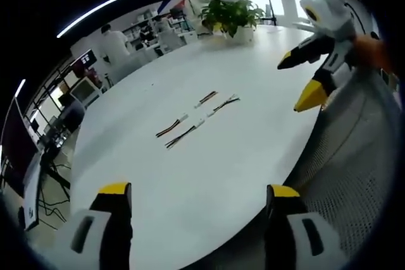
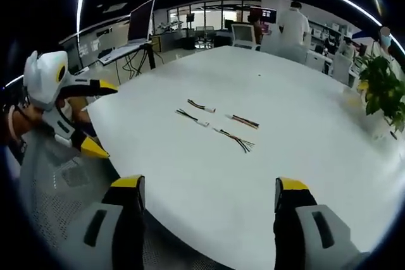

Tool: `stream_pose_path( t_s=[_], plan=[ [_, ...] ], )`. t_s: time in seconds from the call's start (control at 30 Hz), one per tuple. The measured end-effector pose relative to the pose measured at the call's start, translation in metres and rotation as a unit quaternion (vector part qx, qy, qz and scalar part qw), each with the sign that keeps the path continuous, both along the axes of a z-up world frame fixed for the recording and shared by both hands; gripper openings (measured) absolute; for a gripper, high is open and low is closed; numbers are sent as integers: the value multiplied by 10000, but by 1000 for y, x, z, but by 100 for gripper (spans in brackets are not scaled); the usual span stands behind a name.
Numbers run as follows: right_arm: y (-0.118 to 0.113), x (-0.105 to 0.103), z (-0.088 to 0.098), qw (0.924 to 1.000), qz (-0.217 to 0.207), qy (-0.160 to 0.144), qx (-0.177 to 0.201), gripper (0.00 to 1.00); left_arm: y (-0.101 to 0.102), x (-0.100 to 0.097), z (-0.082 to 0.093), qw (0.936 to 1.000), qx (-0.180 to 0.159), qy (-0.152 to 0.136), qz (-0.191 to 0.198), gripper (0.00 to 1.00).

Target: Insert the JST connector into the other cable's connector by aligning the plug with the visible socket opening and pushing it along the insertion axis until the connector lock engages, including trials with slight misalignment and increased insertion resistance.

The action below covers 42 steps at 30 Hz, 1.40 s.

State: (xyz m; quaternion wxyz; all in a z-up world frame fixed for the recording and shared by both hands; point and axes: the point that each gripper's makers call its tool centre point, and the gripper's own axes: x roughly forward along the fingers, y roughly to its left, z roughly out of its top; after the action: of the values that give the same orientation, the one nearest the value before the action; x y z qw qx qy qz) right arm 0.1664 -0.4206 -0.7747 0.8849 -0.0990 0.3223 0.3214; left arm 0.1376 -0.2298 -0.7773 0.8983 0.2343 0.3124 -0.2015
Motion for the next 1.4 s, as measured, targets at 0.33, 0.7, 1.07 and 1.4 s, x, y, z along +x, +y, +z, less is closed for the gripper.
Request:
stream_pose_path(
  t_s=[0.33, 0.7, 1.07, 1.4],
  plan=[
    [-2, 6, 2, 9998, -128, 70, 161, 73, 2, 1, -1, 9993, -282, 168, 182, 84],
    [1, 6, -6, 9971, -245, 468, 550, 68, 0, 0, -4, 9989, -340, 301, 138, 83],
    [7, 10, 4, 9973, 12, 308, 670, 47, -2, 4, 5, 9971, -696, 285, 118, 80],
    [-16, 49, 55, 9981, 122, -279, 542, 45, 3, 38, 45, 9928, -1186, -63, 182, 76]
  ],
)
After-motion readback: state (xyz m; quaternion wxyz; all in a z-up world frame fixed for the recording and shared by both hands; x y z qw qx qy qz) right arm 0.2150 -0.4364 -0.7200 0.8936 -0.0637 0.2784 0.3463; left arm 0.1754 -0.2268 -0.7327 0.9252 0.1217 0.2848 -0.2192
